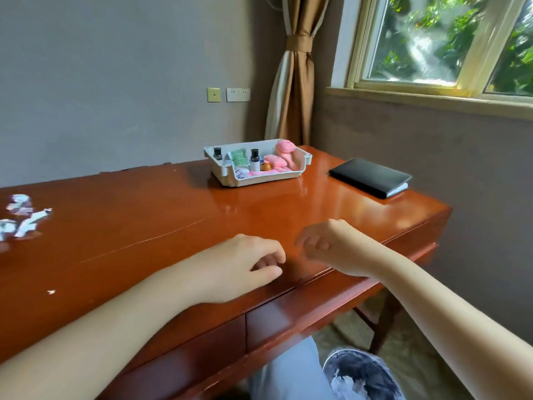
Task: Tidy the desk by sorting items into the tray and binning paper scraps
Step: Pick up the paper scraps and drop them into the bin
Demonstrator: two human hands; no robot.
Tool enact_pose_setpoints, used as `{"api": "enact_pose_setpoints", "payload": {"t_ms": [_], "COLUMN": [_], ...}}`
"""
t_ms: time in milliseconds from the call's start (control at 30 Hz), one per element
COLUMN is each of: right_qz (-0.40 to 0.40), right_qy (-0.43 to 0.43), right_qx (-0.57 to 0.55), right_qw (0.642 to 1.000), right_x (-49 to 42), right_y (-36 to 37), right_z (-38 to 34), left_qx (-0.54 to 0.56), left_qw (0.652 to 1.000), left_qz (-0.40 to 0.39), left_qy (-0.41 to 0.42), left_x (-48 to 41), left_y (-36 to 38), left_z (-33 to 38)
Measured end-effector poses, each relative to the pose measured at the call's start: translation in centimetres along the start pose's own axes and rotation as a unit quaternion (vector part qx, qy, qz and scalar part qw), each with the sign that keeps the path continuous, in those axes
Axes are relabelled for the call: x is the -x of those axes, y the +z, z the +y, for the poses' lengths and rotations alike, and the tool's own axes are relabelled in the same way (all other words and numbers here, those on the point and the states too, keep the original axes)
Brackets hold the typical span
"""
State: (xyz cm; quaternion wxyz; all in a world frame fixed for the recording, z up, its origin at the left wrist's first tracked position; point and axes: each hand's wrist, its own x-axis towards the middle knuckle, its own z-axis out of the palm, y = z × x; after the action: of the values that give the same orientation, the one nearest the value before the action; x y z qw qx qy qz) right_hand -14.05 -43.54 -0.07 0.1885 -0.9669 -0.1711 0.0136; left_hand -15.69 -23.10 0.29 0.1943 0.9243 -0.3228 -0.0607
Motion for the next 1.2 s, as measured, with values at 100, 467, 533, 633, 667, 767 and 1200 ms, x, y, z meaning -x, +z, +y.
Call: {"api": "enact_pose_setpoints", "payload": {"t_ms": [100, 467, 533, 633, 667, 767, 1200], "right_qz": [-0.016, -0.103, -0.124, -0.123, -0.116, -0.091, 0.042], "right_qy": [-0.036, -0.188, -0.221, -0.251, -0.259, -0.286, -0.280], "right_qx": [0.006, -0.008, -0.013, -0.017, -0.019, -0.014, -0.027], "right_qw": [0.999, 0.977, 0.967, 0.960, 0.959, 0.954, 0.959], "right_x": [-2.5, -11.2, -12.4, -14.1, -14.7, -16.4, -23.2], "right_y": [0.9, 8.2, 9.9, 12.3, 12.9, 14.8, 20.7], "right_z": [-3.4, -15.3, -17.2, -20.3, -21.4, -24.4, -30.7], "left_qx": [-0.041, -0.049, -0.042, -0.061, -0.073, -0.114, -0.110], "left_qw": [0.998, 0.953, 0.933, 0.892, 0.878, 0.838, 0.744], "left_qz": [0.013, 0.152, 0.193, 0.261, 0.279, 0.305, 0.299], "left_qy": [-0.042, -0.256, -0.302, -0.365, -0.382, -0.437, -0.587], "left_x": [3.0, 14.1, 15.8, 18.3, 19.1, 21.5, 21.5], "left_y": [-1.9, -3.4, -3.1, -3.0, -3.1, -3.2, -5.7], "left_z": [-2.7, -14.0, -16.1, -19.4, -20.6, -24.1, -32.4]}}
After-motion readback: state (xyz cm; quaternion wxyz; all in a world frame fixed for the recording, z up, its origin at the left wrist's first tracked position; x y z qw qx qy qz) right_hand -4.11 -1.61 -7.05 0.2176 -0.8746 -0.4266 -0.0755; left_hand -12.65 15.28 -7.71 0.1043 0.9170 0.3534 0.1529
